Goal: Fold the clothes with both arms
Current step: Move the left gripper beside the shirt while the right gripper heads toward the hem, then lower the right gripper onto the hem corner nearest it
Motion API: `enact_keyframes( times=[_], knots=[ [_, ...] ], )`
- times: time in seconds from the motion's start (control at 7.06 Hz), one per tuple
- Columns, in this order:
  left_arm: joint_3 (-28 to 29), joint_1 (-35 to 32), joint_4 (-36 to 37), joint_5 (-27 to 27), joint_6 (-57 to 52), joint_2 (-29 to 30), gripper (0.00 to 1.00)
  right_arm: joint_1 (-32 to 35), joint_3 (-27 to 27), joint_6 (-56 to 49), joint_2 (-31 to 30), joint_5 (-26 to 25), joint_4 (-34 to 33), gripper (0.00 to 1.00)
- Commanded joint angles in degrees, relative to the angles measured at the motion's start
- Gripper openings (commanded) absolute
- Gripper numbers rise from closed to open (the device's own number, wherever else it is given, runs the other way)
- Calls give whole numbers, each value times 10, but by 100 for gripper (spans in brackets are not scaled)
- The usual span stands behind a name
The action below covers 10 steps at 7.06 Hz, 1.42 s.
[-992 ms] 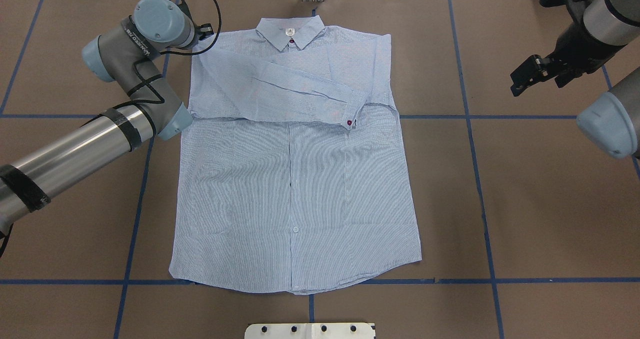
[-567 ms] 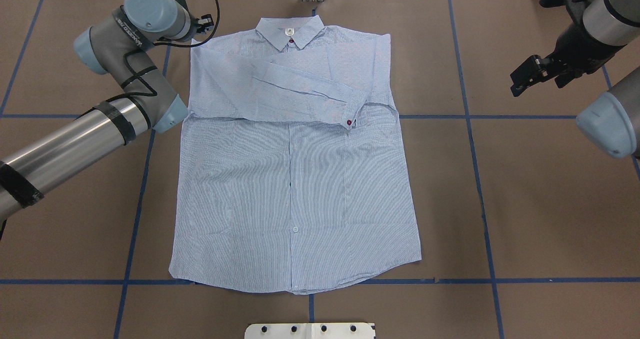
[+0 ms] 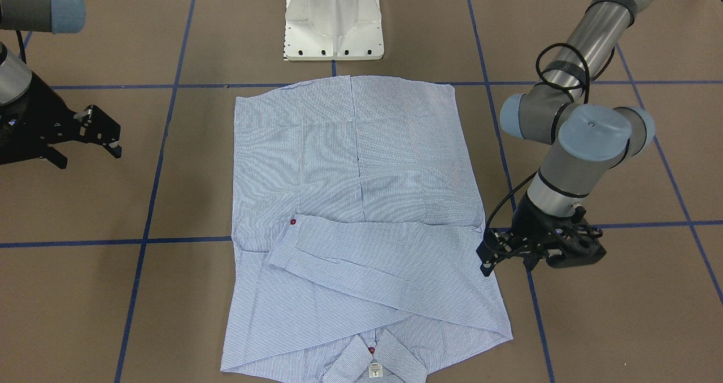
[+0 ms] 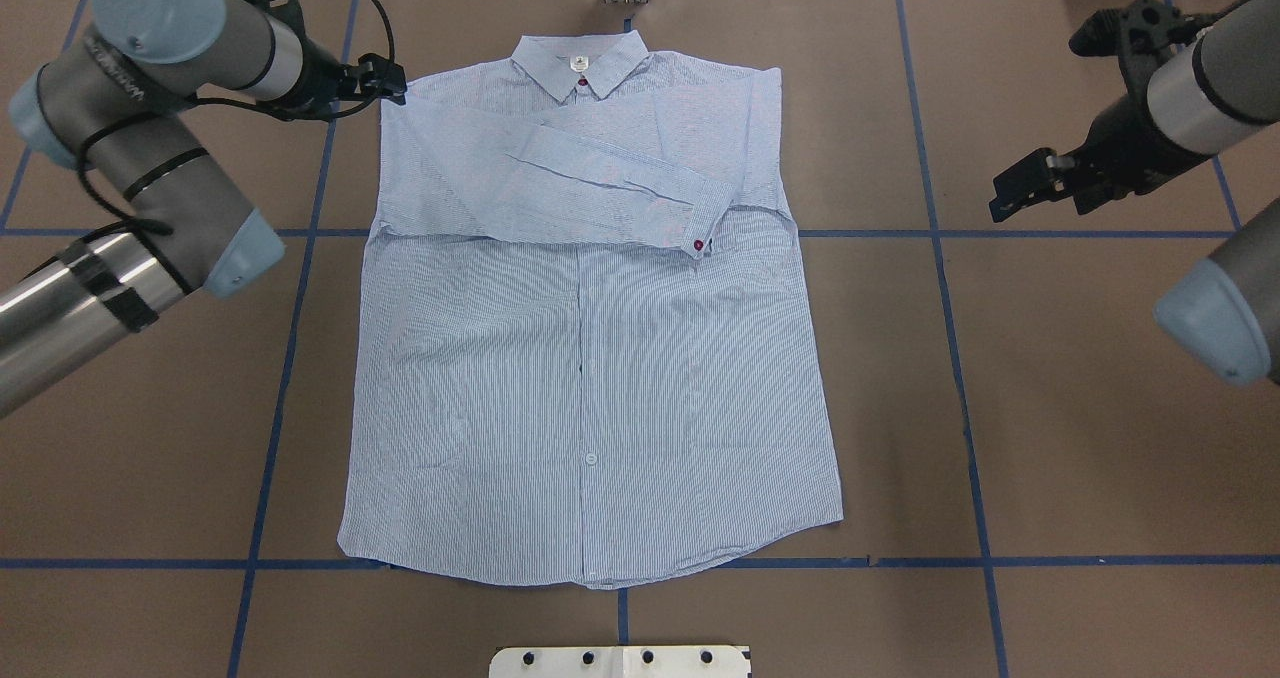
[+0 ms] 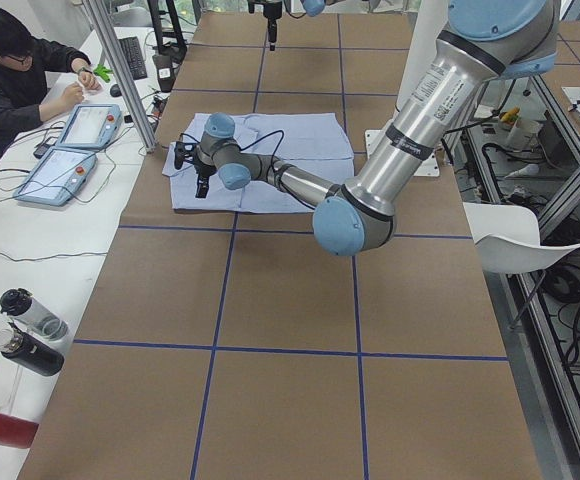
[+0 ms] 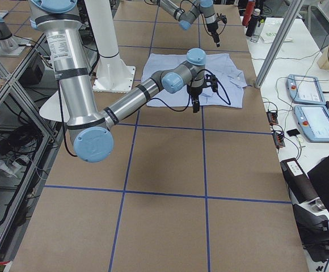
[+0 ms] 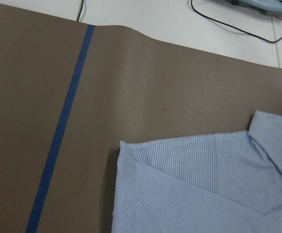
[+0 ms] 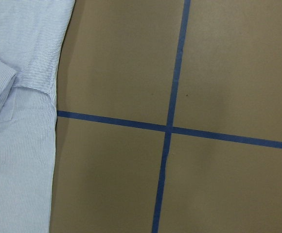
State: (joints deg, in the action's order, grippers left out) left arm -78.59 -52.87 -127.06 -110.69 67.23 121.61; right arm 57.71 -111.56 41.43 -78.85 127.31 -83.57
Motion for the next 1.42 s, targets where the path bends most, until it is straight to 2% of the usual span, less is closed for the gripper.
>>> enact_keyframes(
  times=[0.0,0.28,0.43,0.57,0.85,1.28],
  knots=[
    [-167,-2,46,-15,-2,-98,99,-78,-1,110,-59,-26,138,100],
    [-297,0,84,-16,-1,-190,100,-136,-5,159,-64,-45,141,100],
    [-332,0,83,-15,7,-223,100,-194,-24,207,-65,-125,141,100],
    [-343,2,82,-16,6,-250,100,-243,-27,247,-60,-158,140,100],
    [-360,1,79,-17,9,-268,100,-316,-28,286,-59,-209,139,100],
    [-385,2,80,-17,19,-273,100,-355,-27,291,-63,-218,133,100]
  ],
)
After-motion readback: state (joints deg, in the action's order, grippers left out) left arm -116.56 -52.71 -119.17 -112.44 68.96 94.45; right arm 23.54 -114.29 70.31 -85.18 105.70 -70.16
